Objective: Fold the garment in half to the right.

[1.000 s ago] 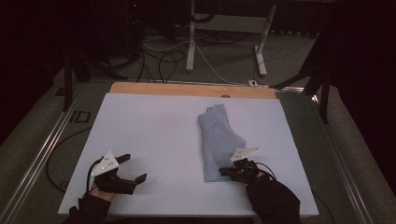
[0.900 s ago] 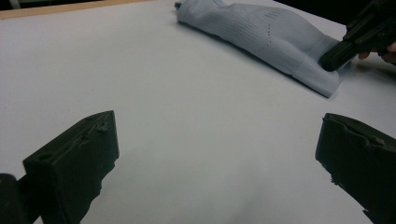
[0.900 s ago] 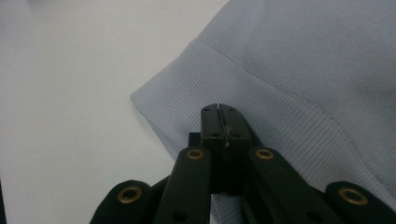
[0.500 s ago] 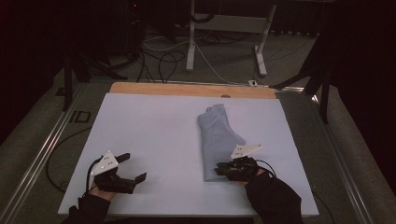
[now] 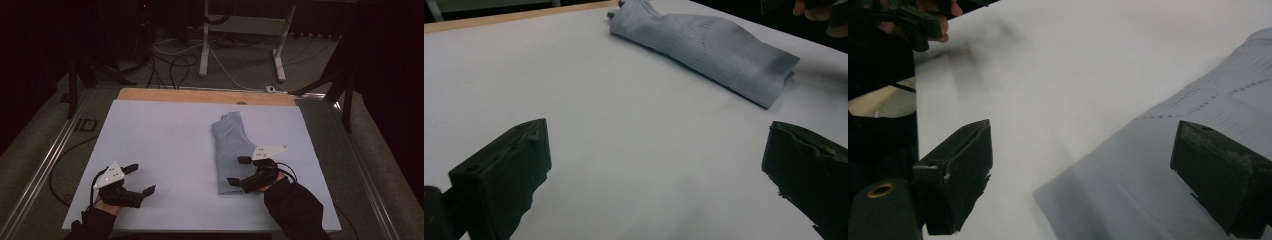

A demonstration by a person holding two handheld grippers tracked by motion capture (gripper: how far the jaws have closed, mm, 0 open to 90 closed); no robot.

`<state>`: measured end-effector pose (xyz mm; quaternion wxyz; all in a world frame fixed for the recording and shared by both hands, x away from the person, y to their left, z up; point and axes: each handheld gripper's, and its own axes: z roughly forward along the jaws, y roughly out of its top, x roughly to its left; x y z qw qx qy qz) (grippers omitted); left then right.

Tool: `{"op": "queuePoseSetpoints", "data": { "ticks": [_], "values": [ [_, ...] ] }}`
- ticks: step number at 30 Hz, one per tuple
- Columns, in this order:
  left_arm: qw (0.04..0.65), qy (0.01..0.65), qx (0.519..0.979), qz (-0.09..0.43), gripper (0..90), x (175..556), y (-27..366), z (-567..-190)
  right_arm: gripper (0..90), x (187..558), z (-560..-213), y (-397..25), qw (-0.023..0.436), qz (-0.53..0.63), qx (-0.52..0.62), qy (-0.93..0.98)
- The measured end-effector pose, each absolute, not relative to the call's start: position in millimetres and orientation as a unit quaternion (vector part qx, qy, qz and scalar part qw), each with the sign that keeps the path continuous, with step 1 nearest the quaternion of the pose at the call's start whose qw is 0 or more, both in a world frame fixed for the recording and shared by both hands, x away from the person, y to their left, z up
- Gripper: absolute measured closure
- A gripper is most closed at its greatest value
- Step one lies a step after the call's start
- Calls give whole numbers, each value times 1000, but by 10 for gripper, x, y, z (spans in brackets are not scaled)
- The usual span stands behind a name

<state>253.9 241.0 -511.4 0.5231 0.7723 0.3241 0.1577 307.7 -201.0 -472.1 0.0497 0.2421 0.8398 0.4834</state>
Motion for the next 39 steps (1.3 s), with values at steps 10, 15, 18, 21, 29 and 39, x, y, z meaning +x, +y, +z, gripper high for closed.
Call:
{"op": "queuePoseSetpoints", "data": {
  "ticks": [10,15,18,21,29,39],
  "values": [
    [523,311,779,150,1,2520,2458,-5098,94,3033,-4695,-2200,77,481,248,837],
    [520,306,784,149,1,2515,2452,-5102,94,2977,-4748,-2335,83,488,260,829],
    [522,306,782,149,1,2512,2456,-5101,94,2940,-4806,-2430,88,488,269,826],
    [521,306,782,151,1,2513,2462,-5104,95,2898,-4874,-2528,93,488,281,821],
    [522,313,779,154,1,2521,2503,-5126,95,2765,-5041,-2749,120,482,313,810],
    [522,316,777,156,1,2503,2515,-5145,95,2602,-5168,-3012,144,472,353,795]
  ]
}}
